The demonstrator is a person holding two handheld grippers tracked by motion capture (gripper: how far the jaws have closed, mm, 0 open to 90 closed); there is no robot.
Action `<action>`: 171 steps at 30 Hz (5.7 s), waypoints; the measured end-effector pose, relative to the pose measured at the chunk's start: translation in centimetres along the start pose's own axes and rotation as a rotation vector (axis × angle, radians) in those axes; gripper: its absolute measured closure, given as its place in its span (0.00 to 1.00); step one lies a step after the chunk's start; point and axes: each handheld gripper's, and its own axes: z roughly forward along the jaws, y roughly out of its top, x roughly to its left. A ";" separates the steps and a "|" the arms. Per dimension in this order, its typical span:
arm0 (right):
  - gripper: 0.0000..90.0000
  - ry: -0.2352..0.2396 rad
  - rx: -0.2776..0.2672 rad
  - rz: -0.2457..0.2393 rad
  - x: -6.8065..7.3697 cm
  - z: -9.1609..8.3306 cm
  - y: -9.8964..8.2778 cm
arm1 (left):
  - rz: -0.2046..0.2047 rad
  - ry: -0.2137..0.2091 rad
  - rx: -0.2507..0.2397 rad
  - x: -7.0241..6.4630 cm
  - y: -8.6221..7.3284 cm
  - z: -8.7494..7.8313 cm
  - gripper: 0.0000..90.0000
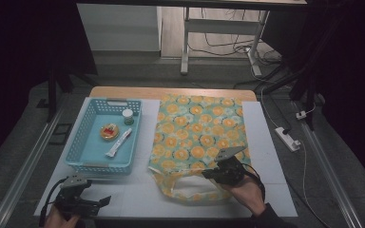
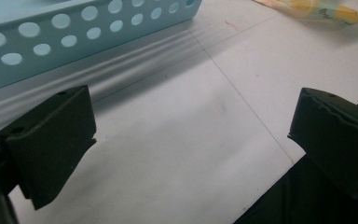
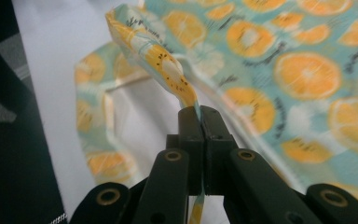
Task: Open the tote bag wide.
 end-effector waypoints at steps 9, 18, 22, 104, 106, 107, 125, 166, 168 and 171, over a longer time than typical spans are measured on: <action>0.98 0.002 -0.047 0.018 -1.8 -0.3 1.5 | -0.002 0.007 0.018 0.0 0.1 0.2 0.01; 0.98 0.016 -0.097 0.054 -4.1 0.1 2.5 | -0.004 0.011 0.020 0.1 0.2 0.3 0.00; 0.98 0.003 -0.104 0.059 -4.6 0.3 3.0 | -0.008 0.011 -0.007 0.1 0.3 0.2 0.00; 0.92 -0.231 -0.027 0.134 -17.6 9.7 6.2 | -0.007 -0.023 -0.021 0.3 0.2 0.1 0.01; 0.88 -0.235 -0.034 0.138 -17.6 9.5 6.2 | -0.007 -0.024 -0.021 0.3 0.2 0.1 0.01; 0.85 -0.236 -0.039 0.142 -17.6 9.4 6.3 | -0.008 -0.025 -0.020 0.4 0.2 0.1 0.01; 0.40 -0.224 -0.120 0.149 -16.0 5.4 7.0 | -0.003 -0.024 -0.021 0.3 0.2 0.1 0.01; 0.00 -0.143 0.074 0.027 -7.0 6.7 1.3 | 0.004 -0.025 -0.026 0.2 0.1 0.1 0.01; 0.00 -0.147 0.099 0.024 -7.0 7.1 0.9 | 0.004 -0.025 -0.026 0.2 0.1 0.1 0.01; 0.00 -0.168 0.100 -0.001 -6.8 7.3 0.7 | 0.007 -0.024 -0.024 0.2 0.1 0.1 0.01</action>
